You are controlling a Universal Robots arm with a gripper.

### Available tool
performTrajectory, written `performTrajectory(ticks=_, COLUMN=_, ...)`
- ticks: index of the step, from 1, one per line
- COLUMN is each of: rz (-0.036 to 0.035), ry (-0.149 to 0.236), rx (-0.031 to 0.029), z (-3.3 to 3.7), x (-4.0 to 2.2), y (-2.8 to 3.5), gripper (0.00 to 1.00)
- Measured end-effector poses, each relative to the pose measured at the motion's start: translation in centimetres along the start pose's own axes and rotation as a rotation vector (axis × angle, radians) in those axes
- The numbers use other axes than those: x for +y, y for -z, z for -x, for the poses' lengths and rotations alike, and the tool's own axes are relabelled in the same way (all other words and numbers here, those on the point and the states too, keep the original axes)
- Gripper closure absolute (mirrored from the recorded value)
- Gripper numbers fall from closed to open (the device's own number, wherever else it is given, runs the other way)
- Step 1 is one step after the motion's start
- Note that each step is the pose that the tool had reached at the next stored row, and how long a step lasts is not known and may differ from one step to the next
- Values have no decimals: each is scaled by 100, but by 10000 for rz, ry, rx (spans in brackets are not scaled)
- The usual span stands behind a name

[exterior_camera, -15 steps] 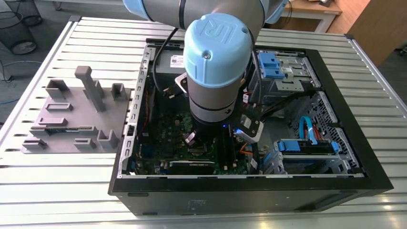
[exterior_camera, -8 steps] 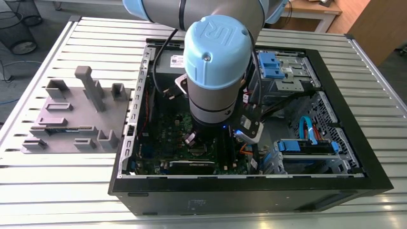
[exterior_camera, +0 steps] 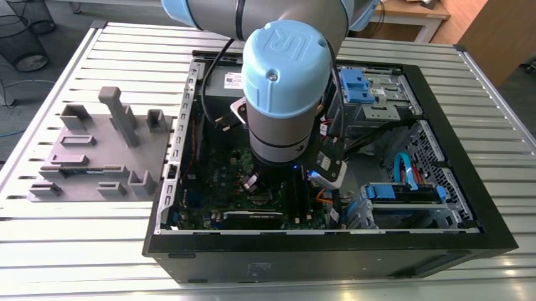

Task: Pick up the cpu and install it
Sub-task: 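Install the first cpu locking lever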

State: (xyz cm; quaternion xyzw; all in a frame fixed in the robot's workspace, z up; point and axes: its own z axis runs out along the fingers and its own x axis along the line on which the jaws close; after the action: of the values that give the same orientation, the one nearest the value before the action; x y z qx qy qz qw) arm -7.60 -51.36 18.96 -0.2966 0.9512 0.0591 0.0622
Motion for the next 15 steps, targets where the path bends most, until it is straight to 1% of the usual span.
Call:
performTrajectory(ticks=7, rz=-23, ry=-149, rx=-13, z=-7, x=-9, y=-1, gripper=89)
performTrajectory(ticks=15, rz=-32, ry=-202, rx=-16, z=-17, x=-25, y=3, gripper=89)
